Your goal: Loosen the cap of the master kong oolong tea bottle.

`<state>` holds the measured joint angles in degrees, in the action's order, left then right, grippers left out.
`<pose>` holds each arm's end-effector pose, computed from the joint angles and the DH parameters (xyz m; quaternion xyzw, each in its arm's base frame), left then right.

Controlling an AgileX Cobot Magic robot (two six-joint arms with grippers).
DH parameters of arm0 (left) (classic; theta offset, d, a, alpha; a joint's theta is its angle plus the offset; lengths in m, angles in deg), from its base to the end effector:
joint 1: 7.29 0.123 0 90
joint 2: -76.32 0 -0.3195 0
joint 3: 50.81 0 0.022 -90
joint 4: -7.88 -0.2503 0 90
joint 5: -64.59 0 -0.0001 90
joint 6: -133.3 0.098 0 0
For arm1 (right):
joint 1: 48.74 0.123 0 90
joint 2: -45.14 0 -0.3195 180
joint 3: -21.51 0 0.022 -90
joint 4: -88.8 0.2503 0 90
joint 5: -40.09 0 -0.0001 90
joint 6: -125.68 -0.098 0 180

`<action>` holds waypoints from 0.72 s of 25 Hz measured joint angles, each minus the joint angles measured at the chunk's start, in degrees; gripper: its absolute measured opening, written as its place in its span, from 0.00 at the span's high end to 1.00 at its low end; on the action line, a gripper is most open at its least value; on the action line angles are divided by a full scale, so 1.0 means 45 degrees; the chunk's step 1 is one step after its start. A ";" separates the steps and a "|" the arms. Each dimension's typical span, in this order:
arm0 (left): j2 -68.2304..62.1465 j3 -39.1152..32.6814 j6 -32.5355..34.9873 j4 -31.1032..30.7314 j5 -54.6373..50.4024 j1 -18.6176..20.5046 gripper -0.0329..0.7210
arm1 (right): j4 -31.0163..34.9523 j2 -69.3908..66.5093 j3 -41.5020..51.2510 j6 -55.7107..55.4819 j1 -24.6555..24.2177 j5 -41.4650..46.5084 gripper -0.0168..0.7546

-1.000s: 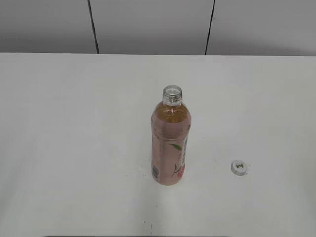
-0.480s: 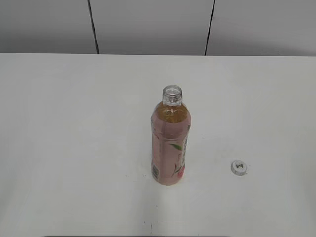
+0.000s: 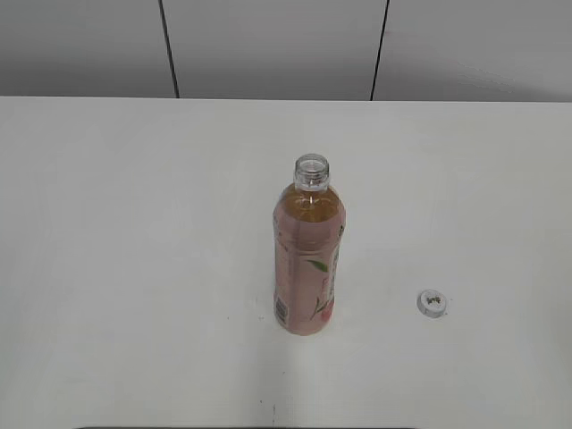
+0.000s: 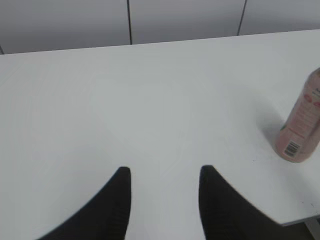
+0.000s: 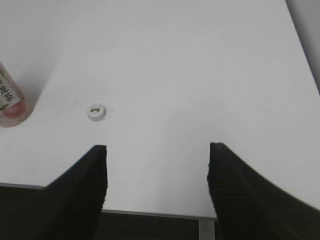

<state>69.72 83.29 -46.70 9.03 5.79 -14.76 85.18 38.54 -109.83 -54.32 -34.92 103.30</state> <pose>-0.0408 0.0037 0.2939 0.0543 0.8238 -0.0468 0.5624 -0.0358 -0.0145 0.2738 -0.1012 0.8529 0.0302 0.5113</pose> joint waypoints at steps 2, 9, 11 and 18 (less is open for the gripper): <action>0.0000 0.0000 0.0000 0.0000 0.0000 0.0528 0.59 | 0.0000 0.0000 0.0000 0.0000 -0.0631 0.0000 0.35; 0.0000 0.0000 0.0000 0.0000 0.0000 0.1079 0.60 | 0.0000 0.0000 0.0000 0.0000 -0.1855 -0.0004 0.35; 0.0000 0.0000 0.0000 0.0000 0.0000 0.1079 0.60 | 0.0000 0.0000 0.0000 0.0000 -0.1922 -0.0015 0.35; 0.0000 0.0000 0.0000 0.0000 0.0000 0.1079 0.60 | 0.0000 0.0000 0.0000 0.0000 -0.2024 -0.0029 0.35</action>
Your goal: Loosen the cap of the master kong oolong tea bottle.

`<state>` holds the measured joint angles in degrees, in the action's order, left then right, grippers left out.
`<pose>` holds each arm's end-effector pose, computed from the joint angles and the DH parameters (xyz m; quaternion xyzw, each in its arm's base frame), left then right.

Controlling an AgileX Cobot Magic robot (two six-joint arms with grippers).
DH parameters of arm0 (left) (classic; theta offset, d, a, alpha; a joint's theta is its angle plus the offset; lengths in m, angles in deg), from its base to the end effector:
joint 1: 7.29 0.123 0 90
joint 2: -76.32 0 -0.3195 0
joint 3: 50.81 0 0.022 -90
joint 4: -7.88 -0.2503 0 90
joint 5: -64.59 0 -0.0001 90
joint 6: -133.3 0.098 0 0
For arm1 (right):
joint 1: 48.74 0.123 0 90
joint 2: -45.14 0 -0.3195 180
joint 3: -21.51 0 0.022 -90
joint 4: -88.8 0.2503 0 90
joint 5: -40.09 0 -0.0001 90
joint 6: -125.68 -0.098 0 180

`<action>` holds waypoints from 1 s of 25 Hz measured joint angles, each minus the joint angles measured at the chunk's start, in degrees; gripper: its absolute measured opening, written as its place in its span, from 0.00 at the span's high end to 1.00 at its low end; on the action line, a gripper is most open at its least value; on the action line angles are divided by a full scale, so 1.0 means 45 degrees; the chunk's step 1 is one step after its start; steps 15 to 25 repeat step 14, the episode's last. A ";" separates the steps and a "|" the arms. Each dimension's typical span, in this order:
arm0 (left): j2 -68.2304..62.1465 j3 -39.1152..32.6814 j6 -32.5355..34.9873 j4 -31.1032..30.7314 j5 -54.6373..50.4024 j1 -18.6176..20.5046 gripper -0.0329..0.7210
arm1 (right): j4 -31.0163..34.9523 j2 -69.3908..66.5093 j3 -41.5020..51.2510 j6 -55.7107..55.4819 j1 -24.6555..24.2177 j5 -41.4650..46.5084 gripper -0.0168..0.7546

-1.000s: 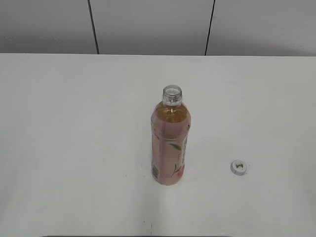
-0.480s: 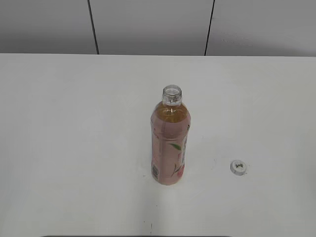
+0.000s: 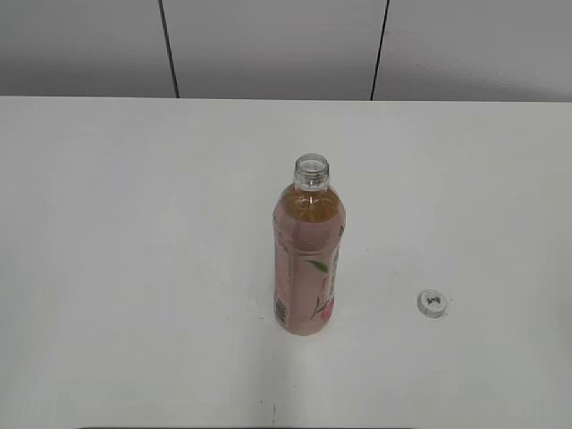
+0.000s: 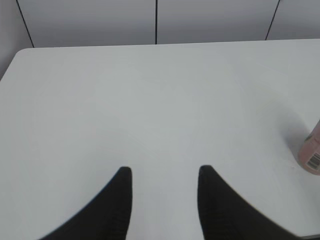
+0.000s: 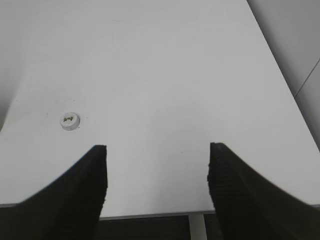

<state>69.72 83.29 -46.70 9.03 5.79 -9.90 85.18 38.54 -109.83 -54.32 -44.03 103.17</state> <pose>-0.0410 0.0002 0.2939 0.0194 0.8253 -0.0229 0.5638 -0.0375 -0.0086 0.2740 -0.0331 0.8576 -0.0104 0.5131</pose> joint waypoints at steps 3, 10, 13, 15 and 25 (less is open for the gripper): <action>0.0010 0.0000 0.0000 0.0000 0.0000 0.0000 0.60 | 0.0000 0.0000 0.0000 0.0000 0.0000 0.0000 0.35; 0.0010 0.0000 0.0000 0.0000 0.0000 0.0000 0.61 | 0.0000 0.0000 0.0000 0.0000 0.0000 -0.0014 0.35; 0.0010 0.0000 0.0000 0.0000 0.0000 0.0000 0.62 | 0.0000 0.0000 0.0000 0.0000 0.0000 -0.0014 0.35; 0.0010 0.0000 0.0000 0.0000 0.0000 0.0000 0.62 | 0.0000 0.0000 0.0000 0.0000 0.0000 -0.0014 0.35; 0.0010 0.0000 0.0000 0.0000 0.0000 0.0000 0.62 | 0.0000 0.0000 0.0000 0.0000 0.0000 -0.0014 0.35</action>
